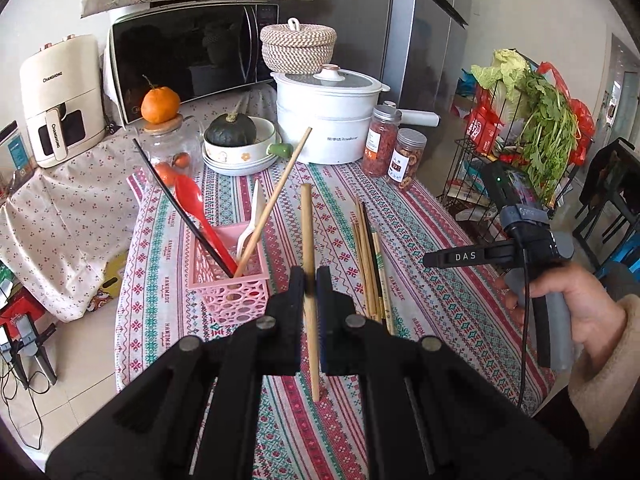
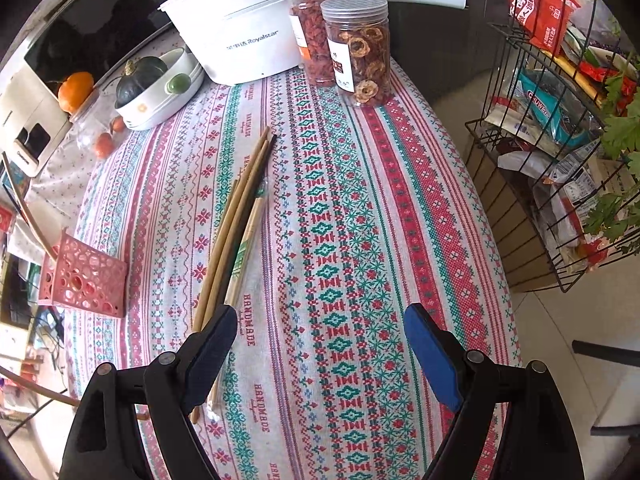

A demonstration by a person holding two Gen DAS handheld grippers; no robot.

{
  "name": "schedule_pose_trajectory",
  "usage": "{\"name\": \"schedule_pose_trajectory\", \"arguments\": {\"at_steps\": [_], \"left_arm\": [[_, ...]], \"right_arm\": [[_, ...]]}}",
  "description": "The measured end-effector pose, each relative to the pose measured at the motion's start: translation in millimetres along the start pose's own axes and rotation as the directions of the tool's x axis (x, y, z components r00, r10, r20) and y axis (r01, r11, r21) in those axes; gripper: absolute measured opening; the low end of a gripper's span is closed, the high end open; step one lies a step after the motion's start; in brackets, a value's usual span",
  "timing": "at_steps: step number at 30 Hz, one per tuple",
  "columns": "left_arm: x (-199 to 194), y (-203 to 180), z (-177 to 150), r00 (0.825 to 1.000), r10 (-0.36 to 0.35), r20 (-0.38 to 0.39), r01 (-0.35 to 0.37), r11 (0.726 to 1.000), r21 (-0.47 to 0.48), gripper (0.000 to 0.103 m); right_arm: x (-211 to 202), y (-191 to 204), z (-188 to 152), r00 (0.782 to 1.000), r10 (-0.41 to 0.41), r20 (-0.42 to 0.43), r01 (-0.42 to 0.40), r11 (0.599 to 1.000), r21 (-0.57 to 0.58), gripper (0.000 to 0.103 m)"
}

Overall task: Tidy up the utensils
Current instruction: 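Lift the wooden chopstick with the left tool while the right tool grasps another from the pile, then lower the chopstick into the pink basket and open the left tool while the right carries its chopstick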

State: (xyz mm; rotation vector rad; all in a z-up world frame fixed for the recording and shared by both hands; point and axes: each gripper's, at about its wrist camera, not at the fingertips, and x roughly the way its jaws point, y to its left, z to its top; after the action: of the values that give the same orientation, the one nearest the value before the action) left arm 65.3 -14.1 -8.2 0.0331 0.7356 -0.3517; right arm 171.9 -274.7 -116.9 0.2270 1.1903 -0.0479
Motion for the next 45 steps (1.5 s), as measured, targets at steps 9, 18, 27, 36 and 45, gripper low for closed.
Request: {"name": "schedule_pose_trajectory", "arguments": {"at_steps": [9,18,27,36,45], "left_arm": [[-9.0,33.7,-0.4,0.999,-0.041,0.013,0.042,0.994,-0.098,0.007],[-13.6,34.2,-1.9,0.997,-0.074,0.014,0.075,0.993,-0.088,0.007],[-13.0,41.2,-1.5,0.997,-0.082,-0.004,0.082,0.992,-0.099,0.007],[-31.0,33.5,0.7,0.997,-0.056,0.049,0.059,0.997,-0.048,0.007],[-46.0,38.8,3.2,0.992,-0.072,0.102,0.079,0.995,-0.063,0.007]], "right_arm": [[23.5,1.1,22.3,0.991,0.130,0.023,-0.132,0.988,0.085,0.083],[60.9,21.8,55.1,0.979,0.201,0.039,-0.204,0.975,0.083,0.018],[73.7,59.0,46.6,0.998,-0.032,-0.050,0.028,0.996,-0.082,0.009],[66.8,79.8,23.0,0.990,-0.140,0.022,0.142,0.970,-0.198,0.005],[11.2,71.4,-2.2,0.992,-0.025,0.123,0.040,0.992,-0.122,0.005]]}}
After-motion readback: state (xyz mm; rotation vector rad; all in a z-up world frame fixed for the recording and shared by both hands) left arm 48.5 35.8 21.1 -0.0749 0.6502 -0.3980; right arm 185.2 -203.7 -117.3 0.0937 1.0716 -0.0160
